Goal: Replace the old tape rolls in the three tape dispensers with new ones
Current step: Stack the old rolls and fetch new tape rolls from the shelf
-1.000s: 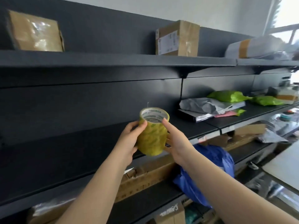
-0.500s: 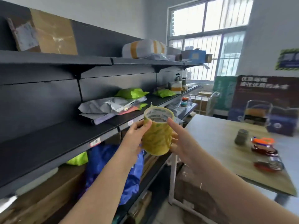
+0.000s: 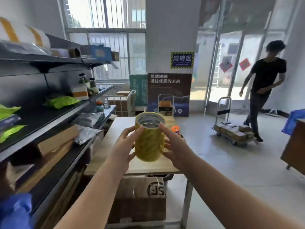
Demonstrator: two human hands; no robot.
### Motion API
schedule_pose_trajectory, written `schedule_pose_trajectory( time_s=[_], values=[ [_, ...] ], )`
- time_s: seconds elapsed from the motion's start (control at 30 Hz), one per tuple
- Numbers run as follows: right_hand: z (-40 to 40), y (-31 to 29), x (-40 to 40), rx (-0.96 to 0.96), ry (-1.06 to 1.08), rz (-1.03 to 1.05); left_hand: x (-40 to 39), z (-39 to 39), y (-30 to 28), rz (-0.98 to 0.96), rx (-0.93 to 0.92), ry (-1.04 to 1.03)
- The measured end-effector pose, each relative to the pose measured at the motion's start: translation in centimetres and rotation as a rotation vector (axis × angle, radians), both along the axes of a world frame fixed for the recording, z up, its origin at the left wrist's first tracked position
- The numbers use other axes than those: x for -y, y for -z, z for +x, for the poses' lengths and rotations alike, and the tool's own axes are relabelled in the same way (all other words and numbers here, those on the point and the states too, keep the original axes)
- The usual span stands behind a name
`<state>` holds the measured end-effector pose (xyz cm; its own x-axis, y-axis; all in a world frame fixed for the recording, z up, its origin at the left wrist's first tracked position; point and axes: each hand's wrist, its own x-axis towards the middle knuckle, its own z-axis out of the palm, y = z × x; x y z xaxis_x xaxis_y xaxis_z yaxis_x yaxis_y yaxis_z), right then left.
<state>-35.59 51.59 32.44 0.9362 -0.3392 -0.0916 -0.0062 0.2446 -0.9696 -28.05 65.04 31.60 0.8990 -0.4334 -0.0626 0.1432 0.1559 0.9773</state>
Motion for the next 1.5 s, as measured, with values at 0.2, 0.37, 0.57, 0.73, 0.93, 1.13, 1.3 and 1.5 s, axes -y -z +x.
schedule_pose_trajectory(
  time_s=[0.2, 0.37, 0.57, 0.73, 0.93, 1.13, 1.3, 1.5],
  values=[
    [3.6, 0.0, 6.4, -0.019, 0.194, 0.007, 8.6, 6.4, 0.3, 0.028, -0.007, 0.269],
    [6.2, 0.7, 11.7, -0.026, 0.368, -0.011, 14.9, 9.9, 0.3, 0.034, -0.035, 0.430],
    [9.0, 2.9, 18.6, -0.049, 0.447, 0.019, 22.9, 13.7, 2.4, 0.050, -0.099, 0.486],
    [11.4, 5.1, 26.2, -0.068, 0.421, 0.031, 29.7, 15.5, 4.5, 0.051, -0.132, 0.446],
    [14.1, 6.8, 37.2, -0.108, 0.286, 0.028, 39.0, 16.6, 6.2, 0.056, -0.170, 0.321],
    [18.4, 7.5, 47.0, -0.126, 0.144, 0.010, 47.5, 19.4, 6.8, 0.090, -0.149, 0.176],
    [22.8, 8.3, 54.0, -0.146, 0.051, -0.014, 53.5, 22.7, 7.8, 0.082, -0.158, 0.110],
    [30.0, 10.2, 61.4, -0.158, -0.028, -0.044, 60.3, 28.8, 10.5, 0.016, -0.144, 0.041]
  ],
)
